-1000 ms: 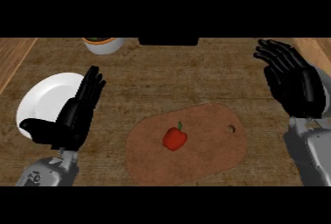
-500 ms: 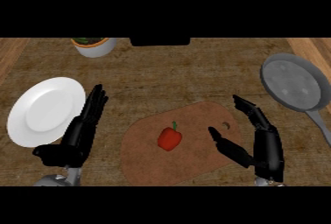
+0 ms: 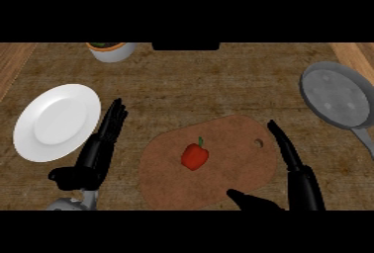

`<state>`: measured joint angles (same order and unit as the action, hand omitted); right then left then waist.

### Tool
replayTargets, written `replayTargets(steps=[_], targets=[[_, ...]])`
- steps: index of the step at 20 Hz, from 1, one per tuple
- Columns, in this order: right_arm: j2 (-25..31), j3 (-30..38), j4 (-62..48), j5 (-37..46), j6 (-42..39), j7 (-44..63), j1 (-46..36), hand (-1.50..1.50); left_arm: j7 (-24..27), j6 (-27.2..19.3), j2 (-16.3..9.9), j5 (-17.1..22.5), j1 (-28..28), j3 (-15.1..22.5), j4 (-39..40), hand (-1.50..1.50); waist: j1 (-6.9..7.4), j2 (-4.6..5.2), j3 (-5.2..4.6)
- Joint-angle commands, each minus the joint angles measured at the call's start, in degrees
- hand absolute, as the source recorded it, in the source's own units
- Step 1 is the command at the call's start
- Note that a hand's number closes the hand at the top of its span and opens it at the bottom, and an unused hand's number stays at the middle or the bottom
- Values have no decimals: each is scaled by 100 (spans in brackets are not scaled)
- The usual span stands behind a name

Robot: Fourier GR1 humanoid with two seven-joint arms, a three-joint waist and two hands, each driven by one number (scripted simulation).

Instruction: Pick the bell pepper from the cutting board and place it in the pan

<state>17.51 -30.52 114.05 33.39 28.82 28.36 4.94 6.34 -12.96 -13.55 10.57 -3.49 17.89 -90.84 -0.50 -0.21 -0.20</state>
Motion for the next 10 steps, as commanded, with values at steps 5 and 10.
replayTargets(steps=[5,10], targets=[[-437,-488,-526,738,-1836,2239,-1357,-150,-1,7,176,-113,-155,38,157,0,133,37,7],[-663,-722,-1109,524,-3026,3064,-2010,-150,221,123,177,-77,-57,-41,235,0,136,28,9]])
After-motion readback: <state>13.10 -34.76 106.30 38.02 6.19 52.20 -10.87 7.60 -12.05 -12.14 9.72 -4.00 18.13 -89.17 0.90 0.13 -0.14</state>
